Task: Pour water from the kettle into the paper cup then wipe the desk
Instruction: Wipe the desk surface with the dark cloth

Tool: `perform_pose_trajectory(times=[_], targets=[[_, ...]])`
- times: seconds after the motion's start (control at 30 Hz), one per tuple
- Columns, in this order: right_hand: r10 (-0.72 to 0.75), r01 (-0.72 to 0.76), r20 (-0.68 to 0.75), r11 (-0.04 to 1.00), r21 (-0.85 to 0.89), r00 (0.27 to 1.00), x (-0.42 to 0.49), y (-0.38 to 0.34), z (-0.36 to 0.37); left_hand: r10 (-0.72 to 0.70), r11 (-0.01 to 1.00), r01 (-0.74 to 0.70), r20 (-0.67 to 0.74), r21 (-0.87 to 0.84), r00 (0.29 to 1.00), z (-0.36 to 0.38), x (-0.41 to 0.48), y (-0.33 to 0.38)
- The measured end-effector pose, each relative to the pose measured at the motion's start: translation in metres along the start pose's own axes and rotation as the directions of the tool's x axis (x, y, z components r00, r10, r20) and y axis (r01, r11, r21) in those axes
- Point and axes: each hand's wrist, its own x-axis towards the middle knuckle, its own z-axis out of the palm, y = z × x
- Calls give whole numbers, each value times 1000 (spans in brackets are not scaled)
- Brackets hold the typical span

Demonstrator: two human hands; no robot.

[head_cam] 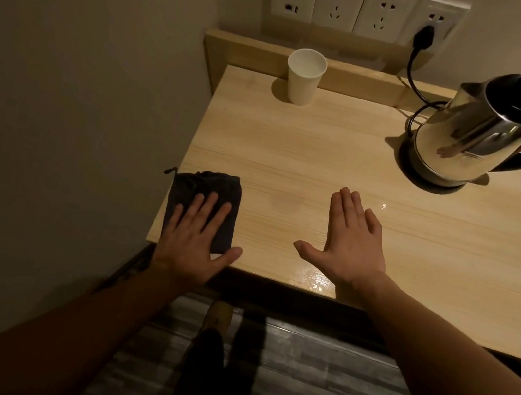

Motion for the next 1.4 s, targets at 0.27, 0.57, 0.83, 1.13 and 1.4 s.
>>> perform_pose_trajectory(times=[0.27,0.57,0.83,1.13,1.4], targets=[[0,0,10,1000,-11,1000,1,2,1,110,994,-109,-121,18,986,12,-21,-6],[9,-10,25,1000,12,1000,2,2,3,-168,599,282,227,-749,959,-36,-32,36],[17,-19,61,999,39,998,3,2,1,-276,97,402,364,-910,890,-142,77,67],[23,-26,56,998,58,998,4,2,2,167,983,-163,34,-89,985,-100,217,79],[46,-51,118,998,39,992,4,0,-1,192,980,-185,113,-70,975,-48,214,52]])
